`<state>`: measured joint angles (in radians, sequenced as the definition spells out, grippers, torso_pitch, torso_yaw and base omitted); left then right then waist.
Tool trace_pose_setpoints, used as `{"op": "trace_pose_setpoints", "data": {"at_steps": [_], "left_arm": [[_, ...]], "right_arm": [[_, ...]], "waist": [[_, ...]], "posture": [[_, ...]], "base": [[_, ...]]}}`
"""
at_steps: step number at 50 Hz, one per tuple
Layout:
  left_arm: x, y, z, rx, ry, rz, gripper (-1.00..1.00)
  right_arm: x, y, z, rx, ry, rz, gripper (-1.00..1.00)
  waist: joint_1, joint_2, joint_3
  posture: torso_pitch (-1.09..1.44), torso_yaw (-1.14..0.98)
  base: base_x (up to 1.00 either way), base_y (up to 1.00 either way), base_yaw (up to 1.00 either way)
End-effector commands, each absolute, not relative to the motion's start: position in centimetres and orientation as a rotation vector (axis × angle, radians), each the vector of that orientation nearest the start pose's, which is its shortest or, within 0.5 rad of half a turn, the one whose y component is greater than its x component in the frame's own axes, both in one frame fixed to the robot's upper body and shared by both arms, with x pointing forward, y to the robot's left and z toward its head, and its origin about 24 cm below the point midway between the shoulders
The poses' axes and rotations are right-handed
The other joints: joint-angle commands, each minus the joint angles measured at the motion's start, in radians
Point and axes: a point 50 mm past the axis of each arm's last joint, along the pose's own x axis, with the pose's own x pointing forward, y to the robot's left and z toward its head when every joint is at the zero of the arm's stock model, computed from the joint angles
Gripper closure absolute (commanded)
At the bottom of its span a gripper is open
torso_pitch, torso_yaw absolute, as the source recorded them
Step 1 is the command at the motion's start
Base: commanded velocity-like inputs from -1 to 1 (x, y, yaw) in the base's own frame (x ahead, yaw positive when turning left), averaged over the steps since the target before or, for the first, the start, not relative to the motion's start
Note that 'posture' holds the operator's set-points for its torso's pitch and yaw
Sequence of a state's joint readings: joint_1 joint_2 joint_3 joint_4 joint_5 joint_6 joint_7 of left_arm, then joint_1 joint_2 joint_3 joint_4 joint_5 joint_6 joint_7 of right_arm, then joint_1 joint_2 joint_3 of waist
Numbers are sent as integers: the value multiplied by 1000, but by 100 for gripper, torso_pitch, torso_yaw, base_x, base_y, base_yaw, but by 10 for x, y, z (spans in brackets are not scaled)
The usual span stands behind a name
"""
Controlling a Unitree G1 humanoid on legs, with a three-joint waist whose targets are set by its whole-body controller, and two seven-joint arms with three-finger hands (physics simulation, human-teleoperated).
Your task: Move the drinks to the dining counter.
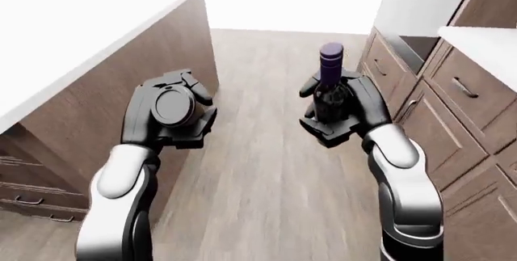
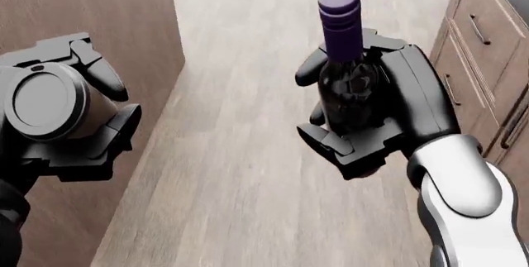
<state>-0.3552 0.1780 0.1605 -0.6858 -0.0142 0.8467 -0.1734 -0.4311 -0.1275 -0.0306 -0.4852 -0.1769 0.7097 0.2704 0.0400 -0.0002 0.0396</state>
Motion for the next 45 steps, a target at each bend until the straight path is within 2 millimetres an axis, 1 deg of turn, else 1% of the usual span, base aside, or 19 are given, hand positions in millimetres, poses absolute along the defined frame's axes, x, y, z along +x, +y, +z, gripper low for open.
{"op": "trace_pose_setpoints", "data": {"at_steps": [1,4,6,7,9,12,18,19,20,21,22,24,30,33,34,35,37,42,45], "left_arm": [[255,165,221,156,-285,-106,78],[256,164,221,155,-286,-106,79],[255,165,220,157,-286,-107,78],[255,165,220,156,-285,-105,79],[255,166,220,157,-286,-104,78],[254,166,219,157,-285,-104,78],[252,168,218,158,-283,-104,78],[253,168,218,158,-283,-104,78],[253,168,218,158,-283,-103,79],[253,167,218,159,-283,-103,78],[253,167,218,160,-284,-103,78],[253,166,218,160,-283,-103,78],[253,166,218,158,-282,-102,78],[253,167,219,159,-284,-101,78],[253,167,219,159,-286,-102,78],[253,167,220,159,-286,-103,79],[252,168,220,158,-286,-104,78],[254,166,220,160,-288,-107,79],[255,166,219,160,-287,-105,78]], "right_arm": [[278,-147,228,-291,-350,125,100],[278,-147,229,-292,-352,128,100],[278,-147,228,-293,-351,126,100],[278,-147,228,-291,-351,124,100],[277,-147,227,-292,-351,123,100],[277,-147,226,-292,-349,122,100],[276,-149,224,-289,-346,114,100],[276,-148,223,-290,-345,116,100],[275,-148,224,-289,-346,115,100],[275,-149,224,-291,-345,114,100],[275,-149,224,-291,-345,114,100],[275,-148,223,-290,-344,115,100],[276,-148,222,-290,-343,113,100],[276,-148,223,-292,-344,114,100],[276,-148,225,-293,-346,116,100],[277,-148,225,-293,-346,117,100],[277,-148,225,-294,-344,119,100],[279,-147,226,-295,-346,121,100],[278,-148,225,-295,-345,119,100]], "waist": [[-10,2,-20],[-15,-49,-8],[-27,-116,-32],[-29,-60,-14],[-22,-80,-22],[-22,-51,-25],[-37,47,-21],[-38,77,-28],[-39,111,-59],[-24,77,-29],[-21,84,-28],[-8,54,-41],[-14,-27,-11],[-27,-114,-31],[-29,-60,-17],[-22,-79,-18],[-21,-72,-26],[-30,-9,-16],[-36,44,-21]], "posture": [[0,0],[0,0],[0,0],[0,0],[0,0],[0,0],[0,0],[0,0],[0,0],[0,0],[0,0],[0,0],[0,0],[0,0],[0,0],[0,0],[0,0],[0,0],[0,0]], "base": [[3,0,79],[3,0,79],[4,0,79],[3,0,79],[3,0,79],[4,0,79],[3,0,79],[3,0,79],[3,0,79],[3,0,79],[2,0,80],[3,0,79],[3,0,79],[3,0,79],[3,0,78],[4,0,79],[4,0,79],[4,0,79],[3,0,79]]}}
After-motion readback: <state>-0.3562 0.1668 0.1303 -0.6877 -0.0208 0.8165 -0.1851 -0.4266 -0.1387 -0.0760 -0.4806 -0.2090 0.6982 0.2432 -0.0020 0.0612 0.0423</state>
